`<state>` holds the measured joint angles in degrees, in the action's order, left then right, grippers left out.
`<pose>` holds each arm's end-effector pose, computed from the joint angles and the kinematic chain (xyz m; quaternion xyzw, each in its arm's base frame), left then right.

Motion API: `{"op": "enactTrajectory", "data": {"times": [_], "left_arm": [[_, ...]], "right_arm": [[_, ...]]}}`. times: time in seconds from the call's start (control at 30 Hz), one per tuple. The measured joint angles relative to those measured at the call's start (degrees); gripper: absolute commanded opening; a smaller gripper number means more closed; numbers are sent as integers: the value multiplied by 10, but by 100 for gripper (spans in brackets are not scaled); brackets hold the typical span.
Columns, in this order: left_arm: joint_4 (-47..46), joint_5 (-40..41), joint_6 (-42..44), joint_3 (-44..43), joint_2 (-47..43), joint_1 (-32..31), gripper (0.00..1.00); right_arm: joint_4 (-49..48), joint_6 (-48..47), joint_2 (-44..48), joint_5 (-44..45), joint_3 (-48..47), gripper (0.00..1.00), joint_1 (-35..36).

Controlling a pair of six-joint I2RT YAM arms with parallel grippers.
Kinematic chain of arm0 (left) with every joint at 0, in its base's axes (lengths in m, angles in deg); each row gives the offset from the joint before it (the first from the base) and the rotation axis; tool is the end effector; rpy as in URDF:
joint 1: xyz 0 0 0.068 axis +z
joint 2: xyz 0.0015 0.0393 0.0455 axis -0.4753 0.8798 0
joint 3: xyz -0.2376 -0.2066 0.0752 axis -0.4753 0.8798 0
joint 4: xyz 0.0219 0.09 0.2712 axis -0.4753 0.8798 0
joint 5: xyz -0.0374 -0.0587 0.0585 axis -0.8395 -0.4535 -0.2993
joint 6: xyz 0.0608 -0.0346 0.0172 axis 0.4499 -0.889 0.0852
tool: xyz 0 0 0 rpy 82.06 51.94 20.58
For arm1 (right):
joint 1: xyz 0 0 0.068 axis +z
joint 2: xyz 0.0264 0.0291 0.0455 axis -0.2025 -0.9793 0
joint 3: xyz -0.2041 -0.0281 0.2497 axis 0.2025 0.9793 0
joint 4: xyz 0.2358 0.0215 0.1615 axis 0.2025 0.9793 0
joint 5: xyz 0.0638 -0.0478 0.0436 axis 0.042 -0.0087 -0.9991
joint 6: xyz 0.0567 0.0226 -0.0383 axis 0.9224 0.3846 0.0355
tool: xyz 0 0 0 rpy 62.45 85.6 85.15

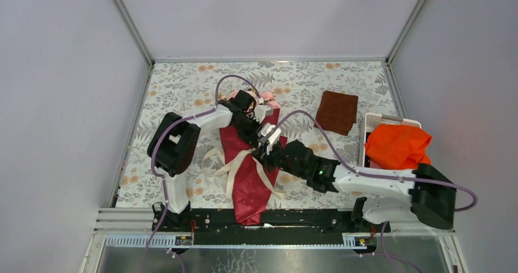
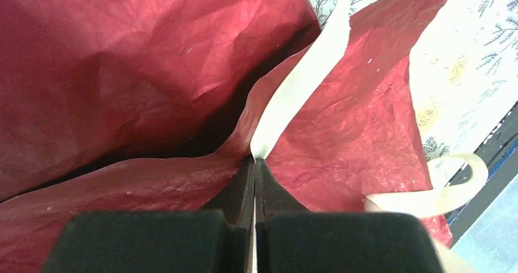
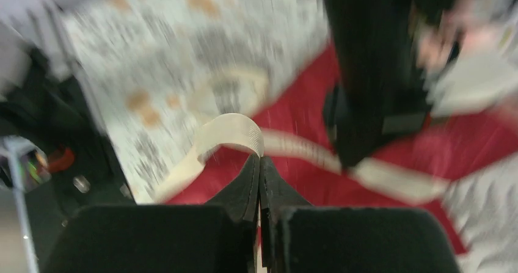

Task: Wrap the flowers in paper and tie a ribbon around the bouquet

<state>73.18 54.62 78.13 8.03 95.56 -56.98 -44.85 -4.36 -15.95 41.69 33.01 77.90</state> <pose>0.3525 -0.2265 0.1706 0.3460 0.8857 -0.2830 0.1253 0.1303 0.2764 0.3383 -0.3482 0.6269 0.3460 0.6050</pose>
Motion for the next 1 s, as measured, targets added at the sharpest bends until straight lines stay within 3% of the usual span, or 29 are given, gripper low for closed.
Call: {"op": "enactTrajectory", "data": {"times": [0.1, 0.3, 0.6, 0.8, 0.93, 1.0], "left_arm": [[0, -9, 0, 0, -3, 7, 0], [3, -32, 4, 0, -58, 41, 0], [70, -121, 122, 42, -232, 79, 0], [181, -218, 240, 83, -382, 6, 0], [256, -306, 309, 45, -385, -44, 0], [240, -337, 285, 44, -367, -50, 0]], "right_arm": [[-10, 54, -60, -10, 72, 0, -25], [-103, 130, -141, -51, 123, 0, -111], [-182, 201, -298, -146, 79, 0, -205], [-200, 248, -374, -210, -6, 0, -231], [-198, 267, -393, -236, -40, 0, -232], [-198, 277, -394, -248, -46, 2, -233]]}}
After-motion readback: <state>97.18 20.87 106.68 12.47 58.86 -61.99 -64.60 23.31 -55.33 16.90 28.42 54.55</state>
